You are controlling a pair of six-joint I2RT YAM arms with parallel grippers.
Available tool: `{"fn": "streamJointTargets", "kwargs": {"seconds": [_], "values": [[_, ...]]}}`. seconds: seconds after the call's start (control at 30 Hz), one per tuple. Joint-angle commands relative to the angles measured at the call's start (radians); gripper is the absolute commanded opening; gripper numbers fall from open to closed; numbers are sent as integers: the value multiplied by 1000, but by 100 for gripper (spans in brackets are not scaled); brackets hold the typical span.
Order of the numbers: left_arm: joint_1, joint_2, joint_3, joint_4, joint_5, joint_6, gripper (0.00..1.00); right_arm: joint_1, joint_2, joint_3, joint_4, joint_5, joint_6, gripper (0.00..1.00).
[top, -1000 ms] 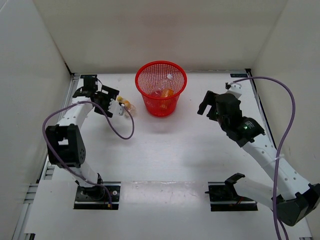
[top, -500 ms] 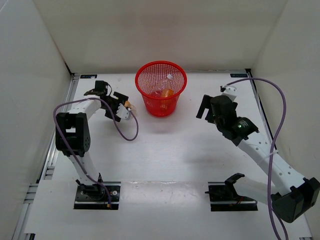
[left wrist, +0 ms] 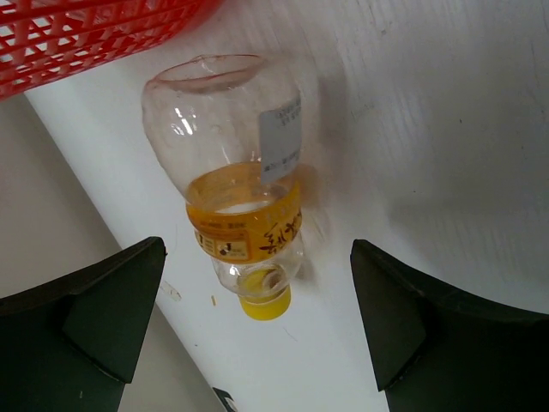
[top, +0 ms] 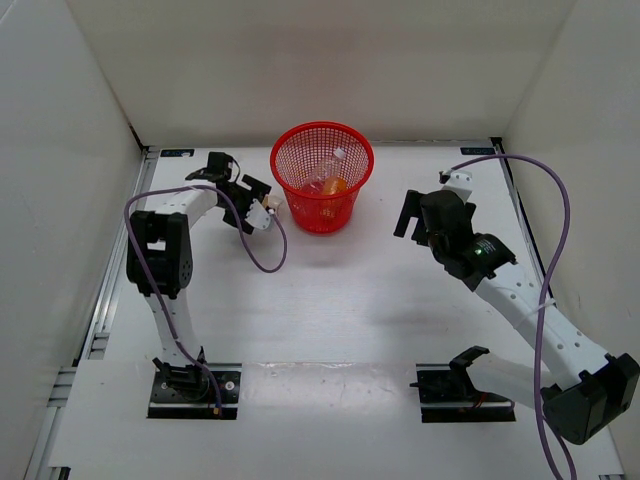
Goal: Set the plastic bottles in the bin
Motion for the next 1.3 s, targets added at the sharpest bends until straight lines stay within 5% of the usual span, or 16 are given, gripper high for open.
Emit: {"fn": "streamJointTargets", "kwargs": {"seconds": [0.0,0.13,0.23,0.43,0.7,0.87,1.0,1.27], "values": [[-19,1,21,-13,-5,233,100,-4,-6,29,25,26,-31,100],[-60,62,76,-13,-31,110,98,-4,-6,29,25,26,-40,100],[-80,117,161,-26,-40,-16,85,-4,-6,29,25,26,-49,100],[-89,205,341,-269,-60,-100,77,-4,-37,18,15,36,-49,100],[-89,150,274,-331,-79,-163,40,-4,-28,20,15,36,-49,100],[-56,70,297,-438,-35,-318,30,-4,-38,20,15,36,-40,100],[48,-79,254,-379,158,-593,10,-4,-60,20,15,47,-22,100],[234,-188,543,-172,452,-1309,11,-4,-80,20,-6,59,38,100]]}}
